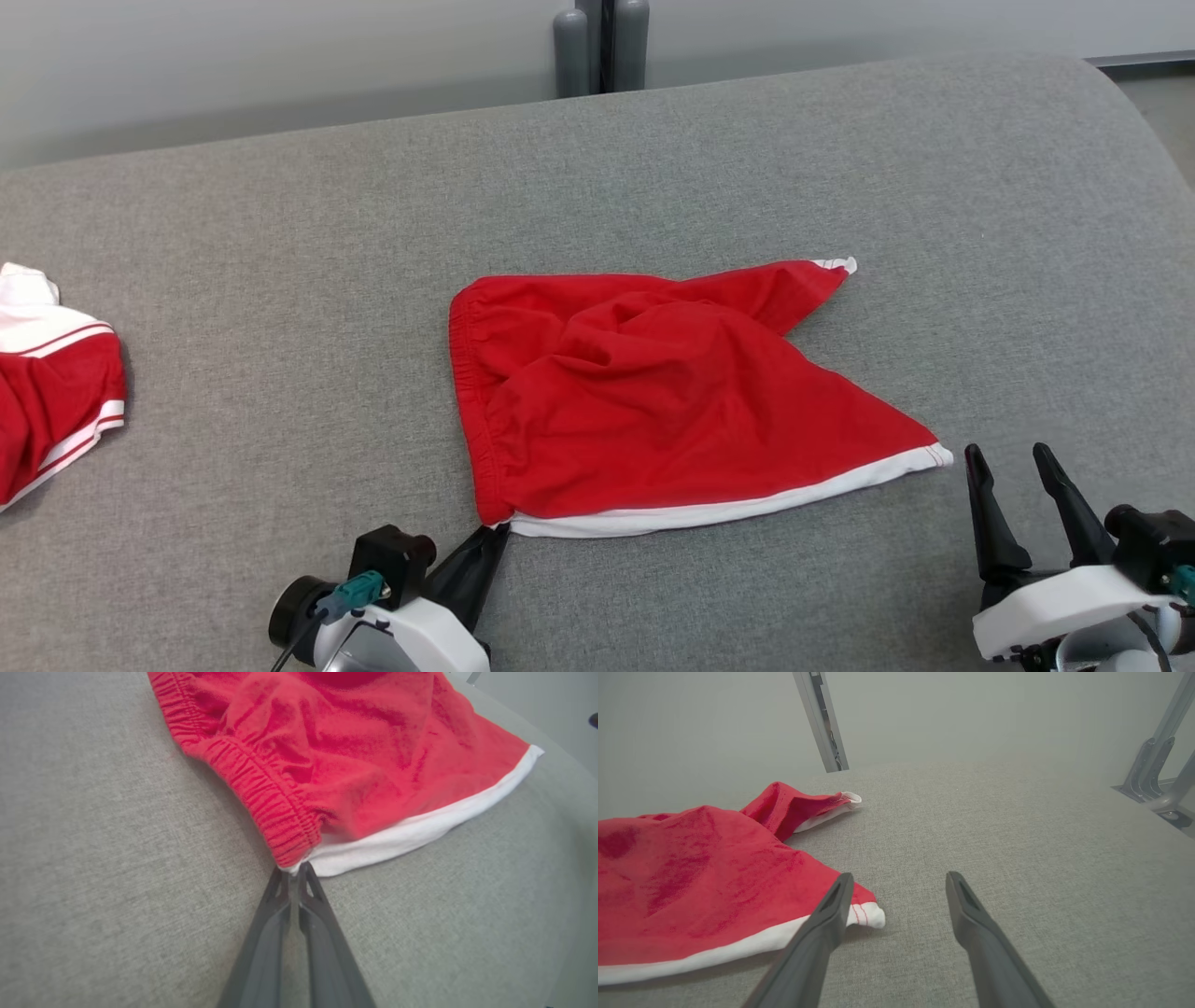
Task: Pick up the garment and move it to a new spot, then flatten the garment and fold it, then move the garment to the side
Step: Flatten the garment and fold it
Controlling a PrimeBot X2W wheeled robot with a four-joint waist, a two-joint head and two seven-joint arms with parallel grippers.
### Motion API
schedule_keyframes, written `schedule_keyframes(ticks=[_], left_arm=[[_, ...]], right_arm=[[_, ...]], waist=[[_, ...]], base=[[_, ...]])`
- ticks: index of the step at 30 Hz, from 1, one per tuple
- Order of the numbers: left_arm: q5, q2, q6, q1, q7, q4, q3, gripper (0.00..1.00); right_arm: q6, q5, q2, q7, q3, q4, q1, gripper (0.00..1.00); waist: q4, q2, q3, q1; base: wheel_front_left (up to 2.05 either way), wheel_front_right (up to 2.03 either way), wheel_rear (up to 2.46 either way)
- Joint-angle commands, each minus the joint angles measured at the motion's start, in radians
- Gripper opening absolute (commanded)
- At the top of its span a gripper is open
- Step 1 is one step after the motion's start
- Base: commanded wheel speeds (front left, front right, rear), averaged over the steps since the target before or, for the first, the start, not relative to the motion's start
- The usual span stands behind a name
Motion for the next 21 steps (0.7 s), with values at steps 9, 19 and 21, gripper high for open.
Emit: schedule_keyframes(ticks=[9, 19, 21], left_arm=[[-0.002, 0.013, -0.005, -0.041, -0.008, -0.002, -0.007, 0.0], [-0.007, 0.013, -0.003, -0.056, -0.021, 0.005, -0.016, 0.0], [-0.007, 0.016, 0.0, -0.057, -0.026, 0.001, -0.015, 0.0]], right_arm=[[0.0, 0.042, -0.017, -0.008, 0.071, 0.135, -0.077, 1.0], [0.0, 0.115, -0.028, -0.006, 0.179, 0.267, -0.137, 0.0], [0.0, 0.132, -0.036, -0.006, 0.196, 0.272, -0.142, 0.0]], waist=[[0.024, 0.0, 0.027, 0.0], [0.036, 0.0, 0.04, 0.0], [0.036, 0.0, 0.04, 0.0]], base=[[0.0, 0.0, 0.0], [0.0, 0.0, 0.0], [0.0, 0.0, 0.0]])
